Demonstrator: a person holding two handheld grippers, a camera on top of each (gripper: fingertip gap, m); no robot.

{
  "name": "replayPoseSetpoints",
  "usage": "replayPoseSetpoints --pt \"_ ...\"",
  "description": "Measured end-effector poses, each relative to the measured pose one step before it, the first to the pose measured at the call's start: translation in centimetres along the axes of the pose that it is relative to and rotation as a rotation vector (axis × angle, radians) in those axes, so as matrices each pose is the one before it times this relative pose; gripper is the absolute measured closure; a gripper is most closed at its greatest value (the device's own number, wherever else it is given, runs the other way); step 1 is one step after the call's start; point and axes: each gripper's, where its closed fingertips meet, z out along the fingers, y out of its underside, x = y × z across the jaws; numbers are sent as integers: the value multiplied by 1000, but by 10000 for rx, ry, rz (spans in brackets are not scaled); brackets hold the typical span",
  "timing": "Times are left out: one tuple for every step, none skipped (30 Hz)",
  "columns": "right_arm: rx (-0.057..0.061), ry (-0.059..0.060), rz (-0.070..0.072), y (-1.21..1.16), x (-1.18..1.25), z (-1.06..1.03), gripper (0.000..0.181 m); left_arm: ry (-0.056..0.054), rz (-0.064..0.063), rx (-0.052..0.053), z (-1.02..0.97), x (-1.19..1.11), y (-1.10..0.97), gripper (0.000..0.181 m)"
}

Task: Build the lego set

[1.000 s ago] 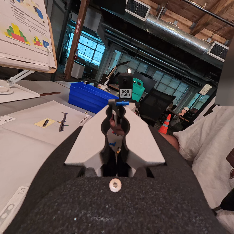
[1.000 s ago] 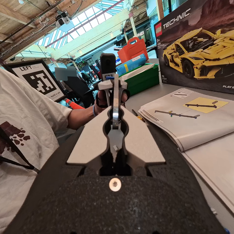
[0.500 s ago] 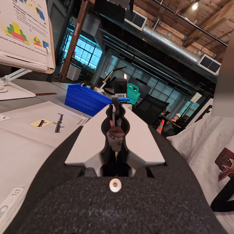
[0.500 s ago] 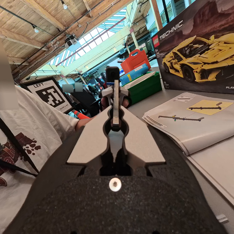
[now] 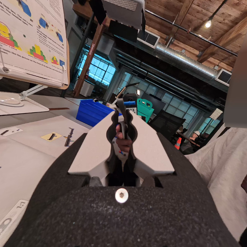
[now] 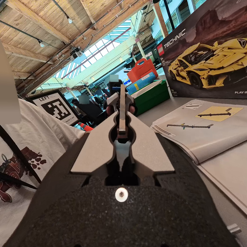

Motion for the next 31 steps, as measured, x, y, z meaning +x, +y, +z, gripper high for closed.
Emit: replayPoseSetpoints --pt "45 20 32 -65 65 -38 175 -94 -18 241 -142 -133 -384 172" --pt "54 -16 85 -85 44 -41 175 -64 -54 232 -138 -122 -368 172" --pt "45 -33 113 -58 37 -30 175 -54 -52 210 -142 -120 -347 172" --pt "49 11 105 -52 101 -34 175 -67 -18 192 -133 -117 -329 172" --pt "12 9 80 1 85 -26 175 -80 32 205 -145 -113 -353 172" --pt "-44 -9 38 72 32 10 175 -120 74 197 -151 -131 -369 172" --pt "-72 39 16 139 85 25 175 -140 127 182 -180 -138 -365 172" --pt "-79 126 38 180 244 46 175 -169 215 124 -237 -183 -366 173" --pt "-113 247 47 225 501 99 176 -269 342 39 -277 -371 -332 174" --pt "-177 396 40 243 816 152 176 -432 420 -56 -374 -746 -300 175" --pt "-225 455 -4 168 1011 182 176 -565 345 -131 -461 -1110 -321 175" --pt "-286 315 -22 117 861 228 175 -563 141 -172 -529 -1337 -331 175" --pt "-285 36 67 58 481 275 175 -452 -90 -111 -586 -1330 -389 174" --pt "-141 -96 219 -170 323 289 175 -289 -221 -11 -611 -1142 -442 173" --pt "68 -131 284 -419 292 297 175 -191 -297 87 -580 -926 -447 173" --pt "62 -82 445 -361 395 397 175 -218 -332 95 -471 -888 -314 173" --pt "71 25 634 -240 513 474 175 -223 -347 87 -344 -825 -136 173" --pt "184 188 828 -172 657 511 175 -182 -365 60 -152 -688 29 173" --pt "343 113 993 -150 423 554 175 -130 -333 -30 41 -533 230 173" --pt "350 -298 730 14 -280 641 175 28 -235 -60 180 -173 404 173" --pt "380 -345 373 35 -352 697 175 67 -160 -90 252 -13 553 173" --pt "390 -97 215 27 122 690 176 60 -154 -147 294 37 713 173" --pt "195 -104 157 129 216 676 176 53 -185 -156 277 56 699 173" --pt "63 -103 215 162 265 577 175 40 -194 -61 224 43 520 173" --pt "-104 -142 263 298 150 461 175 27 -202 25 152 16 353 173" --pt "-213 -219 249 367 -9 385 176 1 -217 44 86 -38 254 173" --pt "-169 -218 252 240 -54 360 176 6 -197 73 41 -26 173 174" --pt "-129 -181 117 162 -60 366 176 6 -171 95 7 -47 96 174" --pt "-141 -102 3 161 -26 335 176 -39 -119 84 -2 -143 55 173" --pt "-123 14 -61 156 89 269 176 -146 -32 63 -11 -318 35 174" --pt "-172 71 -24 203 160 232 176 -154 16 119 -46 -359 -79 174"
